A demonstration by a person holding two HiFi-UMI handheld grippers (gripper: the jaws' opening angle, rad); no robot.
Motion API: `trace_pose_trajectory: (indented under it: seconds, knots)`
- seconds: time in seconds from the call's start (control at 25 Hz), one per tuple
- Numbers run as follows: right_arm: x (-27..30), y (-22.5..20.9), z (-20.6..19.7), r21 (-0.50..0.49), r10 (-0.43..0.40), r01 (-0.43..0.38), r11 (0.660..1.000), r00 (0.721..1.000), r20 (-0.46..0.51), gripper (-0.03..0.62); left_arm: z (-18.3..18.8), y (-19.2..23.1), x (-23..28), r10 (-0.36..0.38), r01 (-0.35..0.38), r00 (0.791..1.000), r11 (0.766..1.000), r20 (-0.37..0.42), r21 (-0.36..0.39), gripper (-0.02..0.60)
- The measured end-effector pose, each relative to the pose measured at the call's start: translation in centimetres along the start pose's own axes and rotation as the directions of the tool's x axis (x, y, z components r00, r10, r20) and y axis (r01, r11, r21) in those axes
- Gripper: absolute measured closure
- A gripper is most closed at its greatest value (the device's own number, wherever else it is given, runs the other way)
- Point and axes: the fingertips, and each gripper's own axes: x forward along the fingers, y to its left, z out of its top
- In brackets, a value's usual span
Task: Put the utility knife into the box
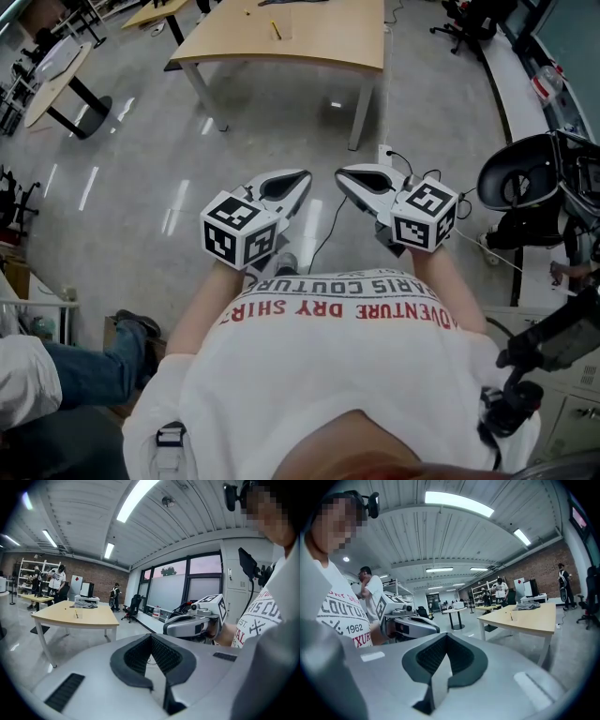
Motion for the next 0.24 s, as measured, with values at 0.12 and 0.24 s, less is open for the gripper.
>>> trace_pose_trajectory:
  seconds: [0.12, 0.24]
  knots:
    - [-0.17, 0.26, 0.00, -0.006, 0.003, -0.003, 1.000, 1.000, -0.004, 0.592, -0.15, -0.36, -0.08, 0.000, 0.000, 1.000, 1.000, -0.002, 0.006, 0.580]
    - [-0.42, 0.41, 0.03, -0.011, 0.007, -0.007, 1.000, 1.000, -0.004, 0.592, -0.28, -0.72, -0.02, -0.001, 0.001, 1.000, 1.000, -0.003, 0.011, 0.580]
